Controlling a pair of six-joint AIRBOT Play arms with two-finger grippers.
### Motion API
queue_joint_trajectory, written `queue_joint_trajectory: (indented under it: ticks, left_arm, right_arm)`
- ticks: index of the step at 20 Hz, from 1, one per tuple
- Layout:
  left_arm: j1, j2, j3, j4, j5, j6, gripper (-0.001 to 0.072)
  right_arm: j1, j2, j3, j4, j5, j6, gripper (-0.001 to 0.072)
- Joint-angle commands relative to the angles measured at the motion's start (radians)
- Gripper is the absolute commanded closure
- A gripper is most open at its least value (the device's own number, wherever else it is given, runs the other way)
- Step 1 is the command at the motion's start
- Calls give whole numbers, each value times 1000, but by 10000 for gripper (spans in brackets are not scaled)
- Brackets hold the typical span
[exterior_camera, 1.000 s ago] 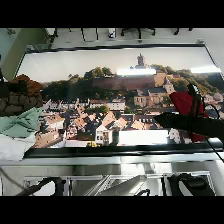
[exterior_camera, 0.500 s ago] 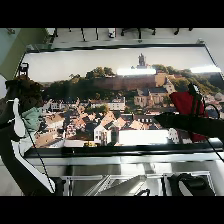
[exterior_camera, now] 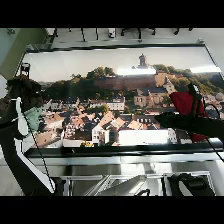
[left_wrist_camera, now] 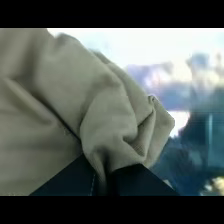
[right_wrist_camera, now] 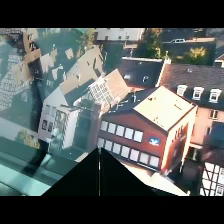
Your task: Fold the shirts.
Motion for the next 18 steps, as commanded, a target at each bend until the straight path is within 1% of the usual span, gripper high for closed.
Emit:
queue_joint_trajectory:
  ticks: [1, 3, 5, 6, 7, 9, 11, 13, 14, 16, 18]
  left_arm:
    - [-54, 165, 5, -10, 32, -53, 689]
    - [-125, 315, 4, -11, 78, -53, 688]
    - [-220, 463, 4, -12, 198, -54, 689]
    - [-274, 529, 4, -13, 285, -64, 688]
    - [-327, 579, 4, -13, 370, -85, 688]
    - [-444, 660, -12, -22, 550, -168, 688]
    - [-543, 729, -106, -151, 633, -201, 688]
    - [-638, 772, -247, -288, 639, -242, 688]
    - [-684, 783, -327, -327, 618, -266, 688]
    - [-783, 786, -497, -349, 523, -310, 688]
    - [-850, 762, -632, -349, 436, -355, 687]
  right_arm:
    - [0, -1, 0, 1, 0, 0, 689]
    - [0, -1, 0, 1, 0, 0, 689]
    - [0, 0, 0, 5, 0, 0, 689]
    - [0, -1, 0, 4, 0, 0, 689]
    - [0, -1, 0, 3, 0, 0, 689]
    - [0, -1, 0, 4, 0, 0, 689]
    - [0, -2, 0, 3, 0, 0, 689]
    - [0, -6, 0, 3, 0, 0, 689]
    - [0, -6, 0, 3, 0, 0, 688]
    - [0, -6, 0, 3, 0, 1, 682]
    - [0, -6, 0, 3, -1, 0, 680]
